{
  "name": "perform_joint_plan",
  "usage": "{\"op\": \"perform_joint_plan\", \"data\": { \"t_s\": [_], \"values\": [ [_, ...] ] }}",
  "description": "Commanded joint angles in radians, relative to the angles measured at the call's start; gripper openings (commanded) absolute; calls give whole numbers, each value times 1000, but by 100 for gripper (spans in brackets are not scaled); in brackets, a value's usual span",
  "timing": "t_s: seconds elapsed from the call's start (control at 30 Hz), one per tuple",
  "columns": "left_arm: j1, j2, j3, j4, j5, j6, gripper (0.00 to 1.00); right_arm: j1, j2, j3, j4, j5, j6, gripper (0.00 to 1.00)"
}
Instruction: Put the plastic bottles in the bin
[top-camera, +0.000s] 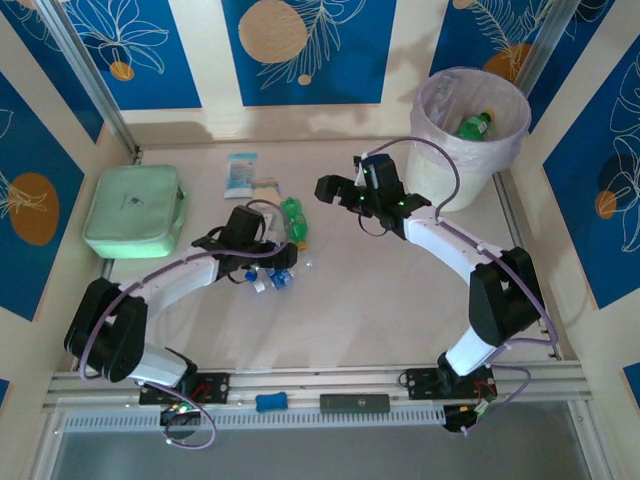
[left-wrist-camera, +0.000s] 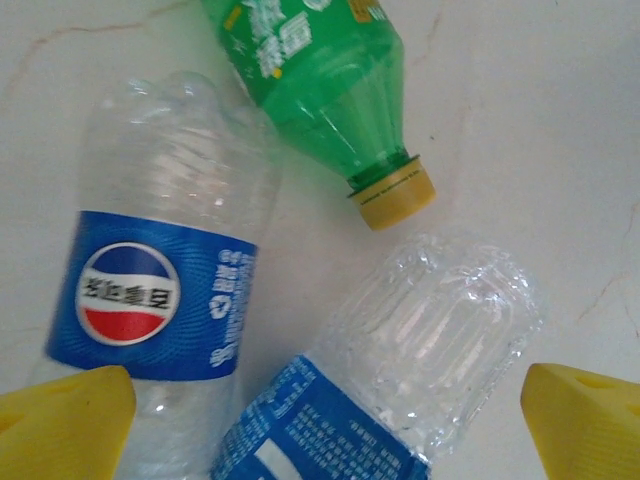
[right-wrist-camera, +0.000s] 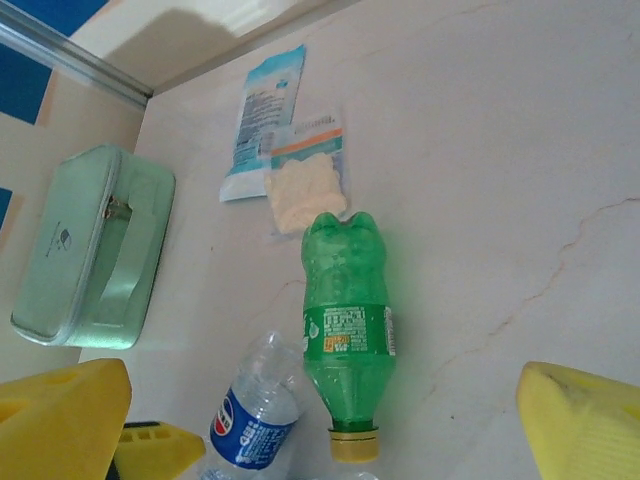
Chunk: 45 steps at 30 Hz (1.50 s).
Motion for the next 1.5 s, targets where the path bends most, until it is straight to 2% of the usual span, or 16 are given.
{"op": "perform_joint_plan", "data": {
  "t_s": [0.0, 0.33, 0.67, 1.1, 1.2, 1.33, 1.47],
  "values": [
    [-33, 30, 48, -31, 40, 36, 97, -9, -43, -11, 20, 29, 19, 99],
    [-137, 43, 31, -128, 17, 28, 96, -14, -38, -13, 36, 30, 35, 99],
    [-182, 52, -11, -136, 28, 2, 95, -16, -33, -12, 21, 24, 40, 99],
    [-203, 113, -23, -111, 9, 26, 83, -24, -27, -13, 10, 20, 50, 99],
    [-207, 132, -29, -109, -4, 33, 74, -28, -24, -13, 12, 14, 54, 99],
    [-214, 126, -27, -105, 0, 37, 53, -32, -24, -14, 8, 9, 59, 99],
    [-218, 88, -32, -86, -18, 36, 46, -39, -25, -13, 3, 7, 57, 99]
  ]
}}
